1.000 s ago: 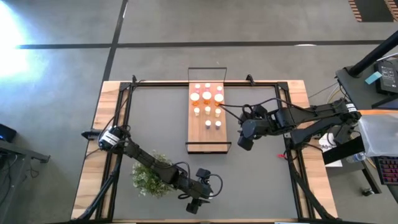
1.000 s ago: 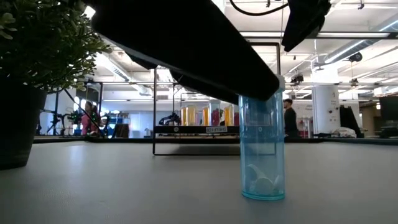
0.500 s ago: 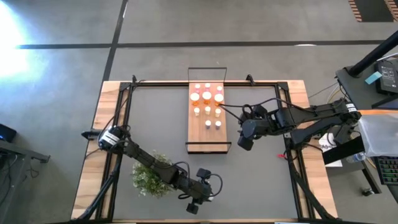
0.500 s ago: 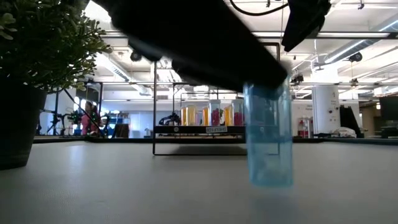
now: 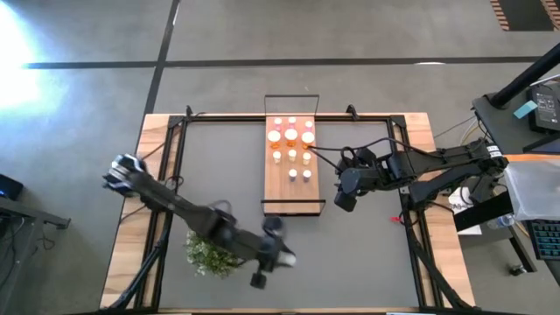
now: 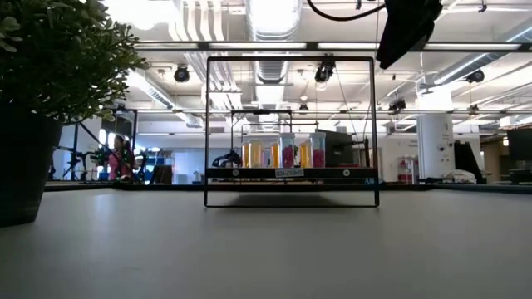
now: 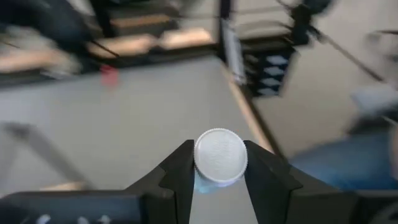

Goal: Pick and place medicine bottles onto shelf by color
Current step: Put the blue pill bottle on the shelf aligned with the other blue pill bottles

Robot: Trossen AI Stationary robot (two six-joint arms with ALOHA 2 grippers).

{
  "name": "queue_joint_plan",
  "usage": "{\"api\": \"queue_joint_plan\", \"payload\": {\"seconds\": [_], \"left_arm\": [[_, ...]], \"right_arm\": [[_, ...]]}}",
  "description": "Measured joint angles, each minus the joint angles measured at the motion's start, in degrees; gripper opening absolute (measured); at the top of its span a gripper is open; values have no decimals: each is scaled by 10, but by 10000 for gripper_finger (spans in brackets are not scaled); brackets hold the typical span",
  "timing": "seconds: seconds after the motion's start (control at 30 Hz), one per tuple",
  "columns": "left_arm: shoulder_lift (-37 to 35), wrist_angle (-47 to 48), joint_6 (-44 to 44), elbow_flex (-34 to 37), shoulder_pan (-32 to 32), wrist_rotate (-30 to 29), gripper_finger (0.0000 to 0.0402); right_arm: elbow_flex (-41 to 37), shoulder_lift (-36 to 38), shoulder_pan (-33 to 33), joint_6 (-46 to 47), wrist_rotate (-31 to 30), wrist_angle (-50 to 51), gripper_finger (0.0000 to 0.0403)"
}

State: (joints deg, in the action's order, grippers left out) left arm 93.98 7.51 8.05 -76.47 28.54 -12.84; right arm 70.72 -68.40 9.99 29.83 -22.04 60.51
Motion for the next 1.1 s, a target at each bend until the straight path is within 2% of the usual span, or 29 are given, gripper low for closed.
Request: {"api": "queue_joint_plan", "payload": {"seconds": [0.13, 0.23, 0.37, 0.57, 0.67, 0.87, 1.1], "left_arm": [[-84, 74, -29, 3, -9, -104, 104], [-134, 126, -29, 14, -31, -145, 103], [-177, 172, -29, 39, -88, -153, 103], [-212, 194, -24, 92, -210, -154, 103], [-215, 198, -24, 109, -272, -140, 103], [-203, 185, -24, 137, -373, -41, 103], [-198, 92, -82, 211, -400, 10, 103]], "right_arm": [[0, 0, 0, 0, 0, 0, 217], [0, 0, 0, 0, 0, 0, 217], [0, 0, 0, 0, 0, 0, 217], [0, 0, 0, 0, 0, 0, 217], [0, 0, 0, 0, 0, 0, 217], [0, 0, 0, 0, 0, 0, 217], [0, 0, 0, 0, 0, 0, 216]]}}
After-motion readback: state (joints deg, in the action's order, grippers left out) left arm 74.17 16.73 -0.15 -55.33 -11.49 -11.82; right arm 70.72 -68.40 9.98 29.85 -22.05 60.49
